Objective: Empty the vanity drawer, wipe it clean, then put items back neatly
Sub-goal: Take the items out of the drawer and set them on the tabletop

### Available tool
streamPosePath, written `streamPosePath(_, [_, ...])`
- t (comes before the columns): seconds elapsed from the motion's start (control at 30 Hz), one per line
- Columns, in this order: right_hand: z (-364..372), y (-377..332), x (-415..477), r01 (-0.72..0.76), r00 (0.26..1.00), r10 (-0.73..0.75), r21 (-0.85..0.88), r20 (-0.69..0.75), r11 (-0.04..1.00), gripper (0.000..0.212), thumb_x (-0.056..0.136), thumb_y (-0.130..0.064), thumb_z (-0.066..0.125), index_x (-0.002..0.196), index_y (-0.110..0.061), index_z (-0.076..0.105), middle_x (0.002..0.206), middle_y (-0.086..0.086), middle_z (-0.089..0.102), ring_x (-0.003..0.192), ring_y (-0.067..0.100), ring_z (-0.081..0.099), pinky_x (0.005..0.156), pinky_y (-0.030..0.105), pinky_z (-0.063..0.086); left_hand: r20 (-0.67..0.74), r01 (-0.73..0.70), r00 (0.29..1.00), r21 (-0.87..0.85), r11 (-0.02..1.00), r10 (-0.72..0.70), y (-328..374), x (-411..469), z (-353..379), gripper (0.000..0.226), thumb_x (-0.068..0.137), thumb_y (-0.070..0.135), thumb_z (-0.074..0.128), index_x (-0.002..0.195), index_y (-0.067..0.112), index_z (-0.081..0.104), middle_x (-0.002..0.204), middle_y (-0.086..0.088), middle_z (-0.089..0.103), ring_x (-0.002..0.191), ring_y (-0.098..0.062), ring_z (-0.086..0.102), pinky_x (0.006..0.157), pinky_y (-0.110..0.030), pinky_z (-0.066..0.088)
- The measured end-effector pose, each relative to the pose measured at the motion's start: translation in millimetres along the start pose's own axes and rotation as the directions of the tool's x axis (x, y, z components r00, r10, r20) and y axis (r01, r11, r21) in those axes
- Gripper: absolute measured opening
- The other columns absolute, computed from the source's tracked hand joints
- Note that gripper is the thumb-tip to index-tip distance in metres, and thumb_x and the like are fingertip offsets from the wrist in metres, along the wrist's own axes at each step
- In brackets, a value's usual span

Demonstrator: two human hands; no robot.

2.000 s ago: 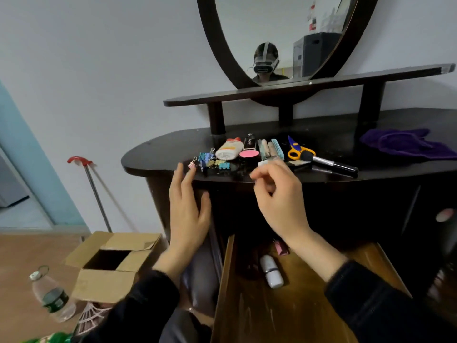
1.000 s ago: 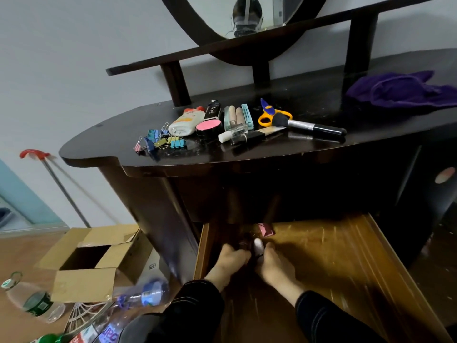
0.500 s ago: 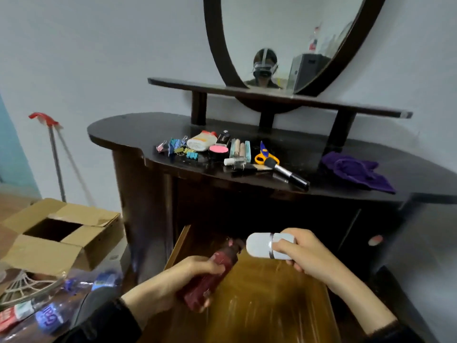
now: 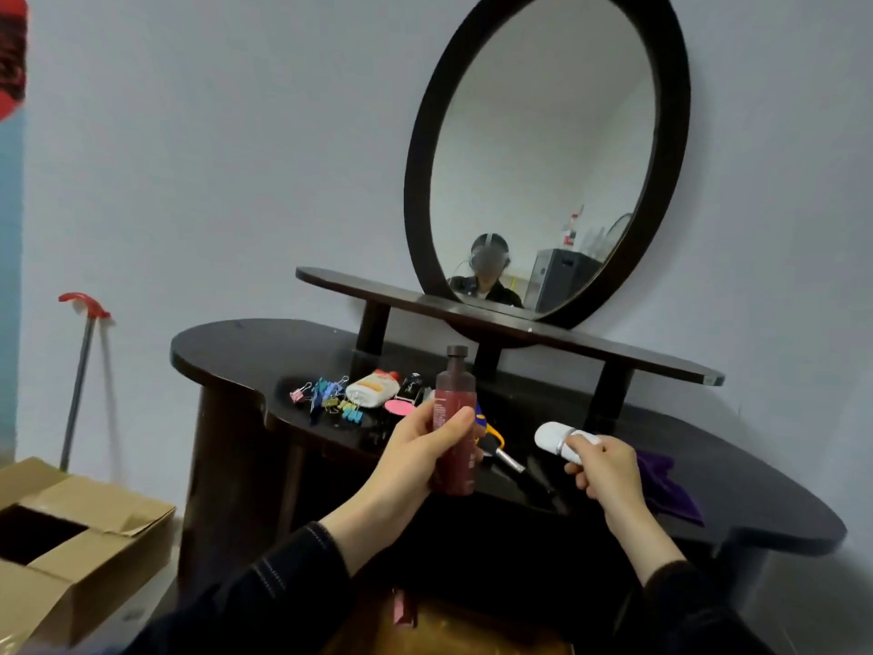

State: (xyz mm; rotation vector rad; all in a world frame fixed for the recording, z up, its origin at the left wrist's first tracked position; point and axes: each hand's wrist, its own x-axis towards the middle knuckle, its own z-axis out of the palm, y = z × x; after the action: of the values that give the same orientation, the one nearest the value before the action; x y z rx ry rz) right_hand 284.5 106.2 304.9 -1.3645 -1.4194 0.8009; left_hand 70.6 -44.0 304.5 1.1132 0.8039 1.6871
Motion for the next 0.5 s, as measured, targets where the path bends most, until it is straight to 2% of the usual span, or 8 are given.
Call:
streamPosePath(0.1, [9,3,15,0.043,0.998,-0.048,-0.123,-0.039,0.991,0.018,0.087,-0.03,0.062,0.093,-0.015,0.07,0.058,-0.001,0.071,0.044,0.015,0.057,0.053,0.03,0.046,-0.005,-0.005,1.0,0.033,0.999,0.006,-7,28,5,0.029,0.091,0.033,0.07,0.113,0.014,0.068,0.102,-0.007,0.075,0.09,-0.017,0.07,0.08,-0.034,0.054])
streamPosePath(0.23, [12,5,22,0.072,0.997,-0.078,-0.181,-0.027,0.981,0.023,0.089,-0.035,0.061,0.099,-0.016,0.069,0.059,0.002,0.07,0.049,0.017,0.061,0.053,0.029,0.045,-0.018,-0.068,0.997,0.153,0.986,0.072,-11,68,18,0.025,0.088,0.027,0.077,0.105,0.01,0.071,0.088,-0.007,0.069,0.079,-0.019,0.069,0.072,-0.035,0.059])
streamPosePath(0.27, [13,7,24,0.07,0.997,-0.076,-0.182,-0.028,0.981,0.025,0.089,-0.035,0.061,0.101,-0.015,0.068,0.062,0.004,0.071,0.051,0.018,0.062,0.054,0.029,0.045,-0.027,-0.071,0.997,0.203,0.977,0.078,-13,79,23,0.024,0.086,0.026,0.078,0.103,0.01,0.072,0.084,-0.005,0.07,0.079,-0.018,0.07,0.073,-0.035,0.061])
streamPosePath(0.33, [13,9,27,0.053,0.996,-0.065,-0.19,-0.058,0.98,0.025,0.089,-0.035,0.061,0.103,-0.015,0.067,0.072,0.006,0.072,0.061,0.021,0.066,0.056,0.031,0.047,-0.035,-0.083,0.995,0.298,0.951,0.097,-19,102,33,0.023,0.083,0.026,0.082,0.099,0.013,0.073,0.079,0.001,0.071,0.077,-0.011,0.07,0.071,-0.026,0.06])
streamPosePath(0.4, [14,11,30,0.029,0.992,-0.055,-0.211,-0.116,0.977,0.026,0.086,-0.034,0.061,0.104,-0.014,0.065,0.085,0.007,0.071,0.074,0.026,0.068,0.062,0.033,0.049,-0.056,-0.11,0.988,0.378,0.919,0.141,-28,125,42,0.021,0.081,0.027,0.083,0.096,0.018,0.072,0.085,0.004,0.073,0.08,-0.007,0.069,0.066,-0.017,0.054])
streamPosePath(0.5, [15,10,29,0.01,0.979,-0.064,-0.268,-0.192,0.963,0.031,0.088,-0.034,0.061,0.112,-0.013,0.06,0.1,0.008,0.068,0.085,0.027,0.064,0.069,0.035,0.048,-0.07,-0.135,0.977,0.53,0.837,0.201,-42,156,49,0.022,0.08,0.033,0.083,0.094,0.027,0.067,0.093,0.004,0.073,0.089,-0.008,0.068,0.076,-0.023,0.053])
